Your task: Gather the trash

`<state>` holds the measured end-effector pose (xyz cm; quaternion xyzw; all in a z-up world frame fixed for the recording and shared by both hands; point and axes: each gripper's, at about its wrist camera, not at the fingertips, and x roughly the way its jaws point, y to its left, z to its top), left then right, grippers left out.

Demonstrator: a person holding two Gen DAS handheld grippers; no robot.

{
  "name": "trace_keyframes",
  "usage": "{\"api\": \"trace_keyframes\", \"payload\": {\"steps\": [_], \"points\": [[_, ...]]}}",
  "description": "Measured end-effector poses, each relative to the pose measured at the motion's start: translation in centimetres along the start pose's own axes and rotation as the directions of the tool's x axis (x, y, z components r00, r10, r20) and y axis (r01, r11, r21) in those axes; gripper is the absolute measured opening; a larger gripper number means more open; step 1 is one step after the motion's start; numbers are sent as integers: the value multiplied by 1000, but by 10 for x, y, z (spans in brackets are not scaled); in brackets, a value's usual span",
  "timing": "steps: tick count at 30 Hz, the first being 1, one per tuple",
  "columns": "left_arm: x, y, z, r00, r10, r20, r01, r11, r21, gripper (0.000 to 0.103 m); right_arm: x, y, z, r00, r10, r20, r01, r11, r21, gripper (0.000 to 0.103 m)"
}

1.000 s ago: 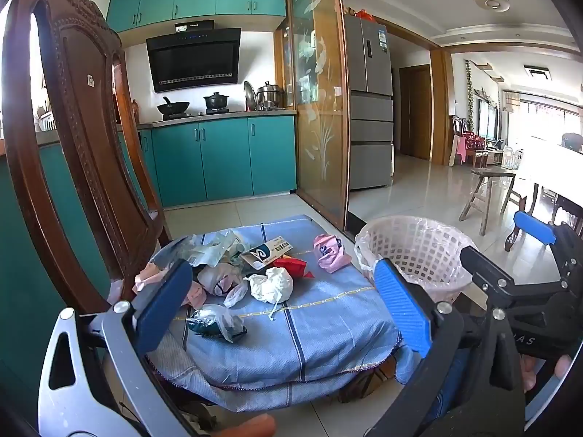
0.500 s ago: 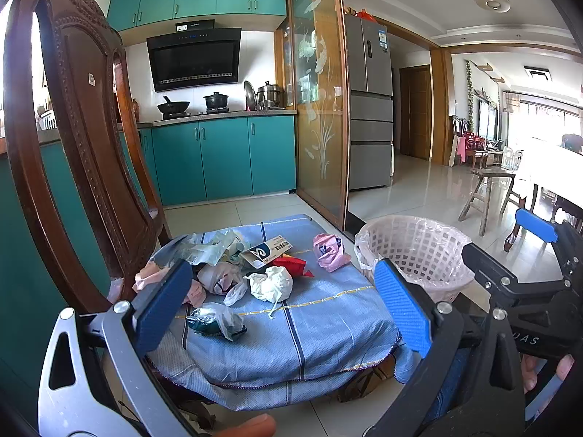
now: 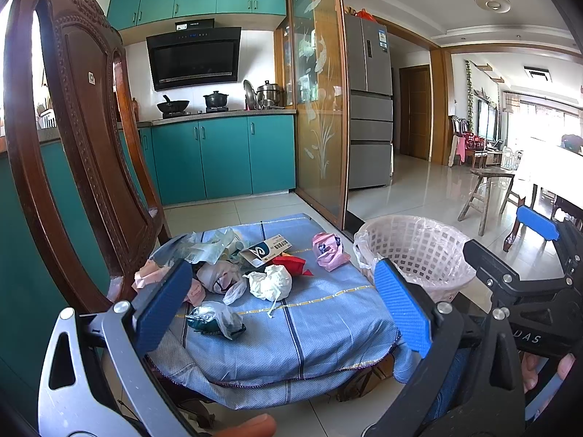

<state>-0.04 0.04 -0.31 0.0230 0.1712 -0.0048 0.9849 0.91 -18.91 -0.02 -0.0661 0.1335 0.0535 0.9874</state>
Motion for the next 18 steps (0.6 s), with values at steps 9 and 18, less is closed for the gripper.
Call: {"api": "trace_keyframes", "payload": {"steps": [9, 18], "points": [[-2, -5, -4, 1000, 2, 1, -2, 1000, -1, 100, -1, 0, 0, 1000, -1, 5, 1, 1000, -1, 100], [-1, -2, -10, 1000, -1, 0, 1, 1000, -6, 100, 0, -1, 2, 1000, 1, 9, -1, 1000, -3, 100]]}}
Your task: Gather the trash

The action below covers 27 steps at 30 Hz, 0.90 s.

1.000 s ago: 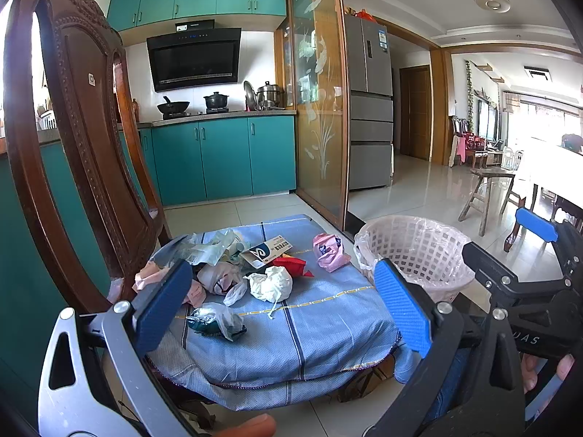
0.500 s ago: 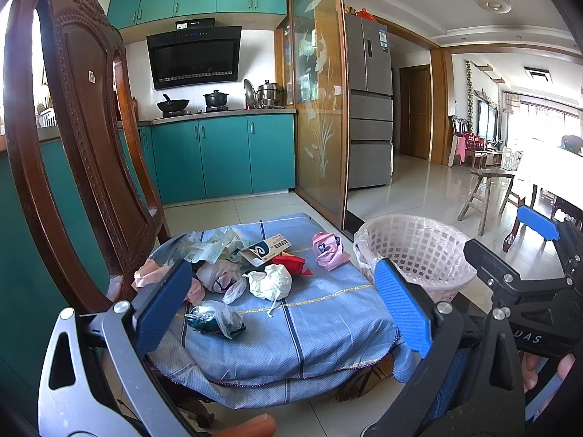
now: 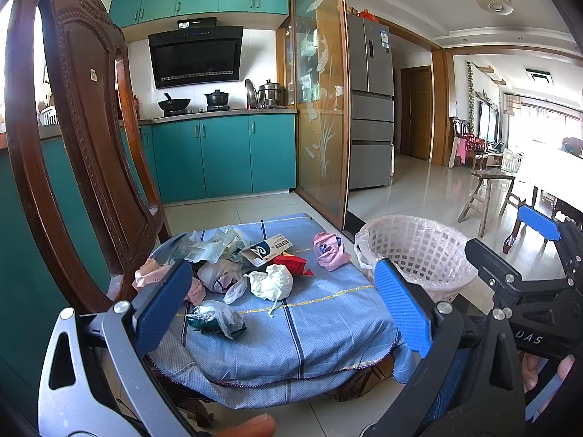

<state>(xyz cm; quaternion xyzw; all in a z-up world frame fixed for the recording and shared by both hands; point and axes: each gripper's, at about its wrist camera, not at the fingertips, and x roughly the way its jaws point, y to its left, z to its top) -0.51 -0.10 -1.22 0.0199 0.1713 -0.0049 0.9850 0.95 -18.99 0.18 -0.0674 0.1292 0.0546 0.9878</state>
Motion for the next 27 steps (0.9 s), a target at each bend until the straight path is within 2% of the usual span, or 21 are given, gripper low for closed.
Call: {"api": "trace_keyframes", "payload": {"steps": [27], "points": [[2, 2, 2, 1000, -5, -5, 5, 1000, -7, 100, -1, 2, 0, 1000, 0, 5, 0, 1000, -4, 100]]}}
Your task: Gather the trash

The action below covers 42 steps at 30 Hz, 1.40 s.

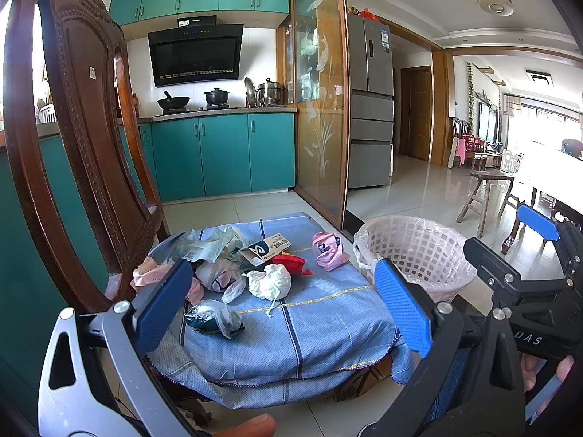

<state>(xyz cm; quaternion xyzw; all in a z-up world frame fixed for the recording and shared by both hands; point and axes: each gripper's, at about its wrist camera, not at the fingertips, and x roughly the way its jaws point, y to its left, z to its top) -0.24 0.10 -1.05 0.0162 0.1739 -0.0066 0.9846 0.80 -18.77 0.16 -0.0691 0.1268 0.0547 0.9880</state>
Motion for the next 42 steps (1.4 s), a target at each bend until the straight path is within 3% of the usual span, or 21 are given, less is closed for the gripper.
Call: {"api": "trace_keyframes", "payload": {"steps": [33, 38, 42], "points": [[14, 7, -4, 999, 13, -40, -14, 1000, -16, 100, 13, 2, -8, 1000, -5, -15, 5, 1000, 3, 100], [22, 20, -7, 997, 57, -56, -58, 998, -30, 100, 27, 2, -10, 997, 44, -69, -43, 999, 20, 100], [39, 52, -14, 987, 85, -140, -98, 991, -91, 100, 62, 10, -18, 971, 169, -171, -171, 985, 8, 100]]}}
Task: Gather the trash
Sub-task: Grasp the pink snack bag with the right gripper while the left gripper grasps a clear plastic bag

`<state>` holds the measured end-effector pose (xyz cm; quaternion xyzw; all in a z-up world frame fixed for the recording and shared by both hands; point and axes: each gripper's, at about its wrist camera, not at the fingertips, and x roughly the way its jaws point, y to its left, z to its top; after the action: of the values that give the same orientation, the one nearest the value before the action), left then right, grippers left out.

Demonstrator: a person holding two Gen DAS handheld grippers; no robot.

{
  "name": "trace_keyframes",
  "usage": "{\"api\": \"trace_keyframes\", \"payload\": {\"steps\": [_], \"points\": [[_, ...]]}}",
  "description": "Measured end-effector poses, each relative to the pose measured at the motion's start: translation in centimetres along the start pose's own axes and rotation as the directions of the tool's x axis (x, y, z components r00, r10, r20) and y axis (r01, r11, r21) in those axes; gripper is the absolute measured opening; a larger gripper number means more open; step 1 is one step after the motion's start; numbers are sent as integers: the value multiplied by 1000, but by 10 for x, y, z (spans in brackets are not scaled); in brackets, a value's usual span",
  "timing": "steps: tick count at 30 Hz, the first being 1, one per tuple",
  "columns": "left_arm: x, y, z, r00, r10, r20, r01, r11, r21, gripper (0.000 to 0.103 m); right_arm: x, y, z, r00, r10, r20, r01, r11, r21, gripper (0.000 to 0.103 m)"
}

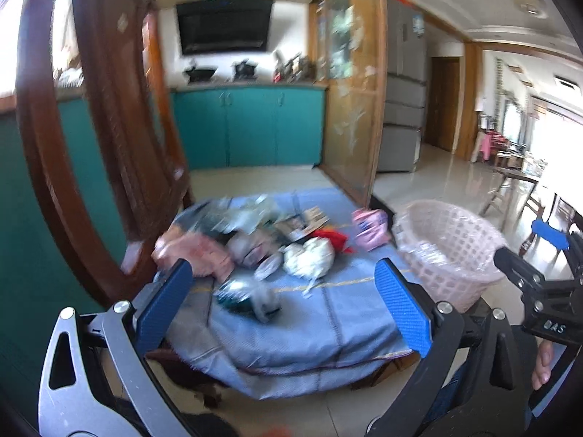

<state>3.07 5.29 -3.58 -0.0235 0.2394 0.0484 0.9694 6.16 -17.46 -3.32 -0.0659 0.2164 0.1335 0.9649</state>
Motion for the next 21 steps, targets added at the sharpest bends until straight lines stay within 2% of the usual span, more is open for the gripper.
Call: {"api": "trace_keyframes", "payload": {"steps": [2, 3, 4, 5, 7, 8, 9, 11, 15, 17, 19, 21], "points": [[11, 10, -2, 999, 7, -39, -8, 1000, -3, 99, 21, 4, 3, 997, 76, -33, -77, 997, -30, 100], [16, 15, -3, 999, 8, -51, -8, 1000, -1, 95, 31, 7, 7, 993, 110, -38, -112, 992, -55, 100], [23, 20, -4, 997, 5, -74, -5, 1000, 4, 86, 40, 11, 11, 988, 148, -41, -151, 985, -82, 99], [28, 23, -3, 996, 2, -94, -1, 1000, 9, 82, 54, 18, 17, 975, 216, -55, -221, 967, -124, 94], [43, 28, -4, 989, -3, -146, 6, 1000, 15, 72, 89, 29, 28, 949, 286, -129, -305, 940, -156, 79], [54, 31, -4, 984, -12, -180, 16, 1000, 17, 72, 102, 32, 31, 941, 303, -151, -326, 932, -160, 64], [64, 33, -6, 978, -19, -209, 23, 1000, 19, 72, 123, 38, 36, 924, 339, -179, -368, 916, -160, 56], [88, 33, -9, 963, -15, -270, 24, 999, 30, 72, 149, 44, 39, 905, 371, -207, -406, 900, -159, 53], [119, 32, -12, 949, -19, -313, 30, 999, 31, 79, 184, 54, 33, 892, 377, -251, -425, 888, -177, 53], [130, 31, -12, 946, -20, -323, 34, 999, 38, 79, 193, 45, 33, 904, 343, -253, -390, 905, -167, 53], [138, 33, -14, 944, -37, -329, 51, 998, 33, 79, 199, 31, 38, 907, 335, -255, -378, 914, -145, 55], [148, 35, -19, 937, -56, -344, 64, 998, 12, 79, 209, 18, 39, 925, 284, -252, -324, 937, -133, 61]]}}
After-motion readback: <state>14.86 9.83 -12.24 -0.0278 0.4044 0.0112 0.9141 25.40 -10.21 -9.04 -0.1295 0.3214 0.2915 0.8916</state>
